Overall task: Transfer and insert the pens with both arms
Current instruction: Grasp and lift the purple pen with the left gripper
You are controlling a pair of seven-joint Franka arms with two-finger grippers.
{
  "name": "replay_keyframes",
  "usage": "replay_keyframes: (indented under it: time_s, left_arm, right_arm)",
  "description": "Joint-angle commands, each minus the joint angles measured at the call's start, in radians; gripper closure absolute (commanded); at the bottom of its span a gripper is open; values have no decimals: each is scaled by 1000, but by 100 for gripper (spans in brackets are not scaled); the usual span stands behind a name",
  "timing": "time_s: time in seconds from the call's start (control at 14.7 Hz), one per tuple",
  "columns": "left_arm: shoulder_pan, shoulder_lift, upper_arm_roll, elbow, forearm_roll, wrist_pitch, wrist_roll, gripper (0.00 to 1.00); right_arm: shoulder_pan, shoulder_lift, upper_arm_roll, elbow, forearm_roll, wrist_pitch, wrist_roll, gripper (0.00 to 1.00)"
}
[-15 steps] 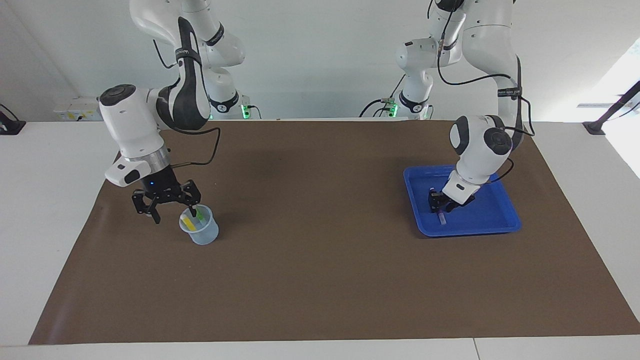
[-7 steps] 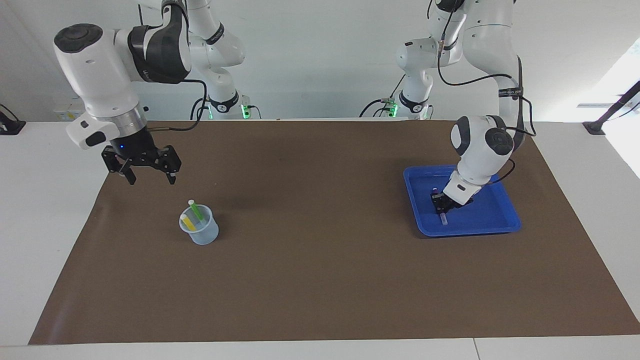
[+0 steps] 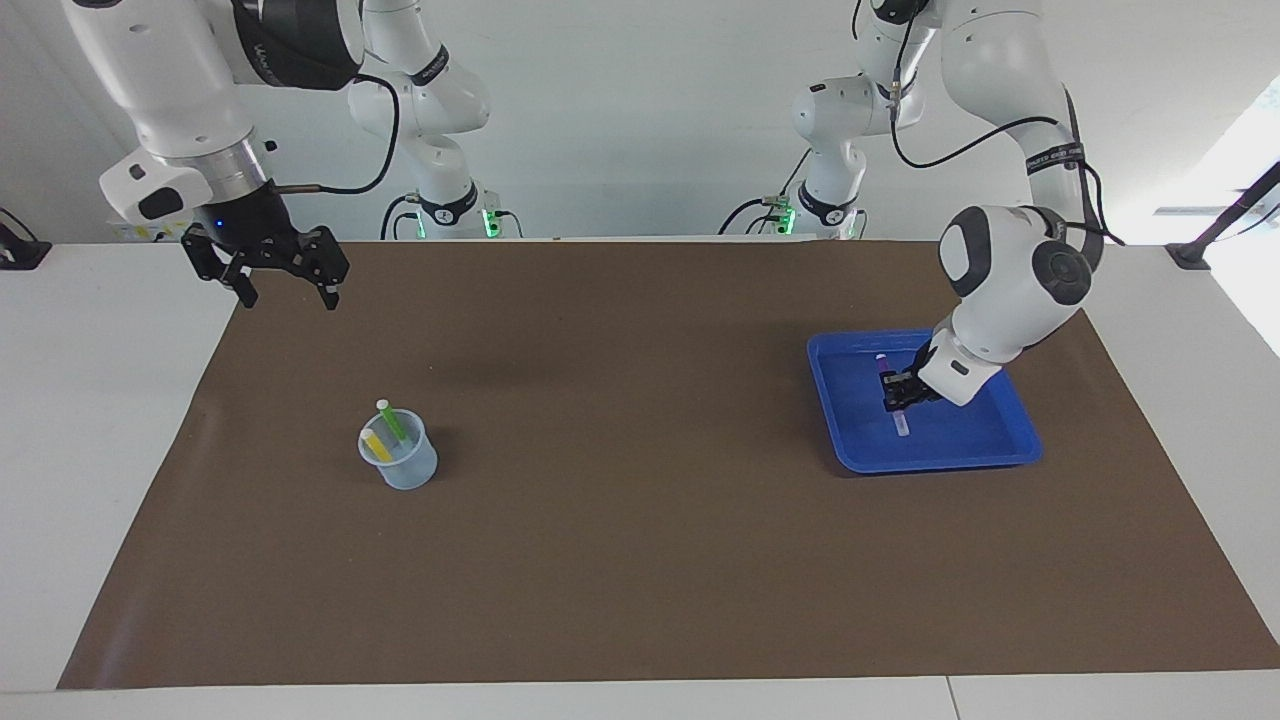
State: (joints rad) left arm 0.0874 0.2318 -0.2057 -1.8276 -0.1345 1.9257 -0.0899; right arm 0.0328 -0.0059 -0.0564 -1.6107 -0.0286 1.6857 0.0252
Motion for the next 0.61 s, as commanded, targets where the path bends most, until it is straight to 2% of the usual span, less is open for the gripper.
replay_keyframes:
  time_s: [0.0,0.2,0.54]
  left_arm:
    - [3,-14,-4,129,-78,-167,-168,100]
    - [-9,-55,-9,180,-224,-253,-437,100]
    - [-32,-140,-27,176,-463,-261,-891,100]
  right_arm:
    - [-10,-17,10,-31,-7,-4,22,0]
    - [-8,-22,12,-34,-4,-4,22,0]
    - [-8,-13,72,-6,16,-27,51,0]
